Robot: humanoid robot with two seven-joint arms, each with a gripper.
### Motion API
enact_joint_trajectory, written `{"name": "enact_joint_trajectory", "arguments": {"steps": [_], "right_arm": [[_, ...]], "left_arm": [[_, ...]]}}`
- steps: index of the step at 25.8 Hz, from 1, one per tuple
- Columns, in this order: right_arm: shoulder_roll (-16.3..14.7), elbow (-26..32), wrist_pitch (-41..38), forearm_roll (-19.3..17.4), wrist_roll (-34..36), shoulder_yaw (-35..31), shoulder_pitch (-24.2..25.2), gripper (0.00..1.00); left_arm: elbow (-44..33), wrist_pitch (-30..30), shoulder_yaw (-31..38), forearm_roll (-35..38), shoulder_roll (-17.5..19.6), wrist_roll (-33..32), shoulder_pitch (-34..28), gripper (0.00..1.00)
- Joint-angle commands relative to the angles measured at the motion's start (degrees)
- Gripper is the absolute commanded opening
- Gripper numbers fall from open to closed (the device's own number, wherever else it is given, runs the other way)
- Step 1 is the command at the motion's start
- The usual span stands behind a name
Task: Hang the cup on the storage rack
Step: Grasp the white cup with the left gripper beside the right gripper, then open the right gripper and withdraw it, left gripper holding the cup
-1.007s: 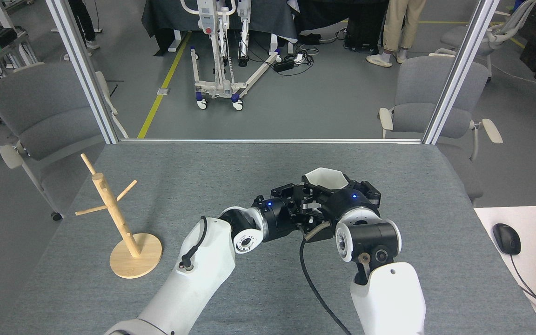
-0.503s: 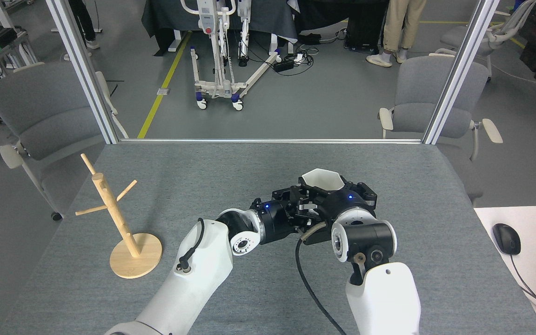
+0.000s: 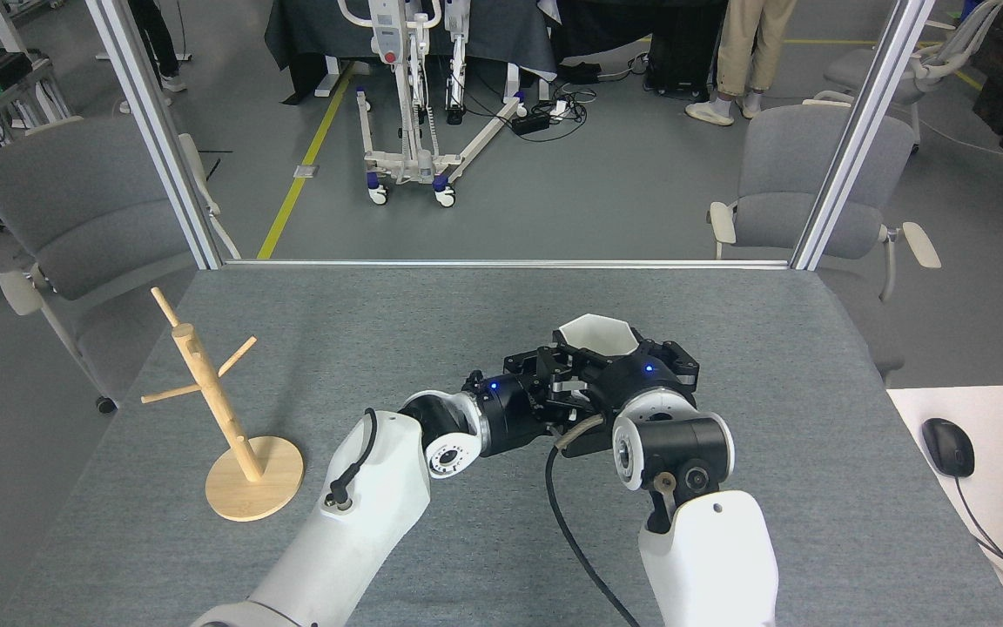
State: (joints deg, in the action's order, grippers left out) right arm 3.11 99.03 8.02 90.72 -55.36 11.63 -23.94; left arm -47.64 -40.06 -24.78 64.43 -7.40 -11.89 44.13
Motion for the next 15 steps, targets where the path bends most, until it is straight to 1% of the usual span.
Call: {"name": "enact_joint_trajectory", "arguments": {"steps": [1, 2, 3, 4, 5, 6, 8, 15], "right_arm": [[0.1, -0.1, -0.2, -0.1, 0.6, 0.8, 0.0, 0.39], [0.1, -0.1, -0.2, -0.1, 0.9, 0.7, 0.0, 0.5], [0.1, -0.1, -0.2, -0.2, 1.2, 0.6, 0.0, 0.59], [0.1, -0.1, -0.2, -0.3, 1.7, 0.6, 0.0, 0.75], [0.1, -0.1, -0.1, -0.3, 2.4, 0.5, 0.0, 0.96], [0.1, -0.1, -0.1, -0.5, 3.3, 0.4, 0.0, 0.99], [0.1, -0.1, -0.1, -0.9, 6.1, 0.3, 0.0, 0.99], [0.0, -0.9, -0.1, -2.6, 19.9, 0.1, 0.4, 0.99]], "left_arm": [[0.1, 4.4, 0.0, 0.0, 0.0, -0.2, 0.0, 0.0], [0.1, 4.5, 0.1, 0.0, 0.0, -0.2, 0.0, 0.0], [0.1, 4.5, 0.0, 0.0, 0.0, -0.2, 0.0, 0.0], [0.2, 4.6, 0.1, 0.0, -0.1, -0.2, 0.0, 0.0], [0.3, 4.6, 0.0, 0.0, -0.1, -0.2, 0.0, 0.0], [0.3, 4.7, 0.1, 0.0, 0.0, -0.2, 0.0, 0.0], [0.4, 4.8, 0.1, 0.0, 0.0, -0.2, 0.0, 0.0], [0.4, 4.8, 0.1, 0.0, 0.0, -0.2, -0.5, 0.0]]}}
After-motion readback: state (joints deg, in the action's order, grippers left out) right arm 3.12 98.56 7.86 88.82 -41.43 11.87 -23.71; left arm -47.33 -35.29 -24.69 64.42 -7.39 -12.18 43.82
